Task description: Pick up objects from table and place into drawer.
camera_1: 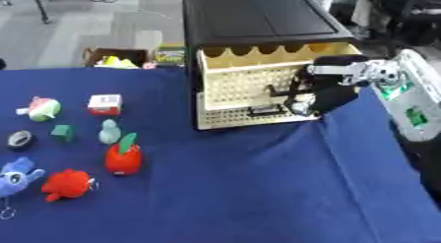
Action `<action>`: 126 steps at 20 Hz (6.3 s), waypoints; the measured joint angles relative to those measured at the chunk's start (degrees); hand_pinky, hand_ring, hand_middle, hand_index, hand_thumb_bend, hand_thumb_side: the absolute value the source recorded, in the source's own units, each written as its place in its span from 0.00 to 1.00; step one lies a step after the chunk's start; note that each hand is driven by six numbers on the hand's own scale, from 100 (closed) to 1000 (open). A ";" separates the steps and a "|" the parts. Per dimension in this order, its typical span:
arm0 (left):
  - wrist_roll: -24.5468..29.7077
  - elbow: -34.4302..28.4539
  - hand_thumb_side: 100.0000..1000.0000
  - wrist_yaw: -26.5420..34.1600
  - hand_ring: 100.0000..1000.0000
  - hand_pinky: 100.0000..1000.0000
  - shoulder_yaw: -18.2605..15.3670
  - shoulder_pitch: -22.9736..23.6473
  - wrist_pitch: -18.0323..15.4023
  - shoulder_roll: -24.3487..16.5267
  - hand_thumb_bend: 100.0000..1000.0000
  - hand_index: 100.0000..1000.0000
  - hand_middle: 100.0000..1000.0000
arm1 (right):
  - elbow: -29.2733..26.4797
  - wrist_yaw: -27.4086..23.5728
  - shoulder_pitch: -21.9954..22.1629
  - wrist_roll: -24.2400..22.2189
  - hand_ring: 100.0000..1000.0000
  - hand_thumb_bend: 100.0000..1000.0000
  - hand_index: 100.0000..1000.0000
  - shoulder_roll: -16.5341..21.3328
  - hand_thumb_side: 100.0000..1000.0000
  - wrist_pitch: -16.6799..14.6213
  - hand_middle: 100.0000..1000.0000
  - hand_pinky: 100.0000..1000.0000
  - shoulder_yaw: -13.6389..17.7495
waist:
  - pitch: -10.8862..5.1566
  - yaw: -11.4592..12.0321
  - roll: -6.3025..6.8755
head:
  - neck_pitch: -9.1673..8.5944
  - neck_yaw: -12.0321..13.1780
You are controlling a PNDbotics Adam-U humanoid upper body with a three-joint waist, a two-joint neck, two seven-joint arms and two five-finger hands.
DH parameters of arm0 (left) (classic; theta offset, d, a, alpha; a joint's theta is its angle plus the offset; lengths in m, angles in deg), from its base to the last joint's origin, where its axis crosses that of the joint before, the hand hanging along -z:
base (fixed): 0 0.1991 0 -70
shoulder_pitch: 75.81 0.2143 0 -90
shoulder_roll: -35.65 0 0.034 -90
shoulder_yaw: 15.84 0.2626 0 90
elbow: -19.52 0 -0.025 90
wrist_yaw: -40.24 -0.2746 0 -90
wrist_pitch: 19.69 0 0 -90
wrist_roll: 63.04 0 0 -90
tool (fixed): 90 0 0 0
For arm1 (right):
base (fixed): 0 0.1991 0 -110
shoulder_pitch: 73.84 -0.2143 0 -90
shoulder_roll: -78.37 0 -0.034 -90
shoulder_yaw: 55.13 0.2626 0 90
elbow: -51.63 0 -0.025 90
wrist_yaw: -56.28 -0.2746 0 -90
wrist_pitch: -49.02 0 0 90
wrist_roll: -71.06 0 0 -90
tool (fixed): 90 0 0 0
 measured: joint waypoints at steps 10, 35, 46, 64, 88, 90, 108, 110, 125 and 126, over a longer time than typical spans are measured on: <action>0.01 0.00 0.73 0.02 0.84 0.58 0.03 0.00 0.01 0.42 0.00 0.78 0.66 | 0.10 -0.08 -0.31 -0.07 0.01 0.00 0.41 0.02 0.50 -0.65 0.00 0.00 -0.01 | 0.00 -0.26 0.06 | 0.49 0.33; 0.03 0.00 0.73 0.14 0.85 0.58 0.13 -0.40 0.01 0.48 0.00 0.78 0.67 | 0.30 -5.30 0.41 0.03 0.00 0.00 0.42 1.90 0.45 -3.12 0.00 0.00 -1.11 | 0.26 -0.24 0.45 | 0.48 0.42; 0.04 0.00 0.72 0.14 0.85 0.58 0.18 -0.54 -0.32 0.51 0.00 0.78 0.67 | -0.93 -8.65 1.02 0.24 0.00 0.04 0.46 3.30 0.45 -3.37 0.00 0.00 -1.72 | 0.33 -0.09 1.18 | 0.46 0.31; 0.16 0.00 0.72 0.31 0.85 0.58 0.21 -1.20 -0.34 0.58 0.00 0.78 0.67 | -1.26 -10.29 0.90 0.16 0.08 0.13 0.50 3.41 0.47 -3.30 0.00 0.00 -1.75 | 0.55 0.02 0.75 | -0.10 0.49; 0.17 0.00 0.72 0.17 0.85 0.58 0.22 -0.93 -0.34 0.72 0.00 0.78 0.67 | -1.33 -2.00 0.76 -0.17 0.33 0.53 0.71 2.49 0.63 -2.69 0.36 0.14 1.11 | 0.57 0.68 0.39 | -0.61 1.84; 0.17 0.00 0.72 0.17 0.85 0.58 0.22 -0.92 -0.34 0.72 0.00 0.78 0.67 | -1.33 -1.77 0.92 -0.21 0.35 0.54 0.78 2.49 0.63 -2.62 0.42 0.15 1.21 | 0.56 0.69 0.39 | -0.61 1.73; 0.12 0.00 0.72 0.09 0.85 0.58 0.22 -0.71 -0.39 0.72 0.00 0.78 0.67 | -4.53 -3.88 1.14 -0.35 0.39 0.23 0.86 2.51 0.72 -0.22 0.57 0.21 2.91 | 0.56 0.79 0.57 | -0.50 0.79; 0.12 0.00 0.72 0.09 0.85 0.58 0.22 -0.66 -0.39 0.72 0.00 0.78 0.67 | -5.03 -3.88 0.99 -0.38 0.39 0.23 0.86 2.50 0.73 0.08 0.56 0.21 3.50 | 0.56 0.75 0.56 | -0.49 0.80; 0.00 0.00 0.72 -0.01 0.85 0.58 0.21 -0.46 -0.50 0.72 0.00 0.78 0.67 | -8.34 -3.60 0.95 -0.19 0.35 0.22 0.82 2.48 0.75 1.84 0.52 0.18 7.76 | 0.56 0.38 0.61 | -0.49 1.15; -0.01 0.00 0.72 -0.02 0.85 0.58 0.21 -0.46 -0.51 0.72 0.00 0.78 0.67 | -8.52 -3.65 0.94 -0.18 0.35 0.22 0.82 2.47 0.75 1.94 0.52 0.18 8.09 | 0.55 0.38 0.62 | -0.49 1.25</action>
